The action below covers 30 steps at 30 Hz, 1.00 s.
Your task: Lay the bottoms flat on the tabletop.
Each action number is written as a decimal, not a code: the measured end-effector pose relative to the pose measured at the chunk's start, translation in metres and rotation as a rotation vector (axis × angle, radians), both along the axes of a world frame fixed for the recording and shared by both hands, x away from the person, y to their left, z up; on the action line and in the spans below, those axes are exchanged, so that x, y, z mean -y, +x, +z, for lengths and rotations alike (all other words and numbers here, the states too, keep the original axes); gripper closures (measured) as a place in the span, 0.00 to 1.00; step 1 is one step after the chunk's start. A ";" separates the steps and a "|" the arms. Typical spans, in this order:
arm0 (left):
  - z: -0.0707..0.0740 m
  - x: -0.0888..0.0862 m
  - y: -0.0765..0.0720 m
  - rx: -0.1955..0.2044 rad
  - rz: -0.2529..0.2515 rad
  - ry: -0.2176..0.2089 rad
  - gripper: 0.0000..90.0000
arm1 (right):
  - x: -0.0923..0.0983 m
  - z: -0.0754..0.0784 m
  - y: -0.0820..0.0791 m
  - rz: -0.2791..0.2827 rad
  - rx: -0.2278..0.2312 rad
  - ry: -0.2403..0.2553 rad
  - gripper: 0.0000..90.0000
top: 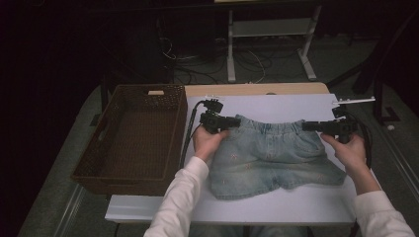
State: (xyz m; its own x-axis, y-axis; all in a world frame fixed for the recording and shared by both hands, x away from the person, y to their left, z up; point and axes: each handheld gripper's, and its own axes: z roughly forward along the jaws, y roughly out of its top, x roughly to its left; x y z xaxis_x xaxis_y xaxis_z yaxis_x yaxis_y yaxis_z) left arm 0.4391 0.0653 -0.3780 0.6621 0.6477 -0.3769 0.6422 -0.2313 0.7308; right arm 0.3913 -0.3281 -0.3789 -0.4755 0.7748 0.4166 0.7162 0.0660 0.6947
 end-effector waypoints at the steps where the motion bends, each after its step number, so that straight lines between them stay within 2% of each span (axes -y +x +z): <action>1: 0.001 0.000 0.002 0.005 0.002 -0.002 0.80 | 0.000 0.002 0.002 0.000 0.003 0.003 0.81; 9: 0.012 -0.001 0.017 0.042 0.015 -0.001 0.80 | 0.002 0.014 0.025 -0.017 0.023 0.032 0.82; 14: 0.014 -0.001 0.025 0.041 0.026 -0.003 0.80 | 0.001 0.018 0.036 -0.032 0.037 0.032 0.84; 27: 0.011 0.005 0.046 0.060 0.035 0.005 0.80 | 0.009 0.007 0.057 -0.055 0.025 0.091 0.87; 30: 0.010 0.006 0.051 0.068 0.046 -0.006 0.80 | 0.009 0.006 0.063 -0.060 0.033 0.092 0.87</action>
State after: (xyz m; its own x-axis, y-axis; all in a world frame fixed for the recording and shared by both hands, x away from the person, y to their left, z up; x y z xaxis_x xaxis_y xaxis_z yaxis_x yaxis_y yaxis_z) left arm 0.4901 0.0596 -0.3684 0.6561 0.6756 -0.3364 0.6011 -0.1983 0.7742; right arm 0.4547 -0.3367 -0.3725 -0.4440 0.7614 0.4724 0.6938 -0.0415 0.7190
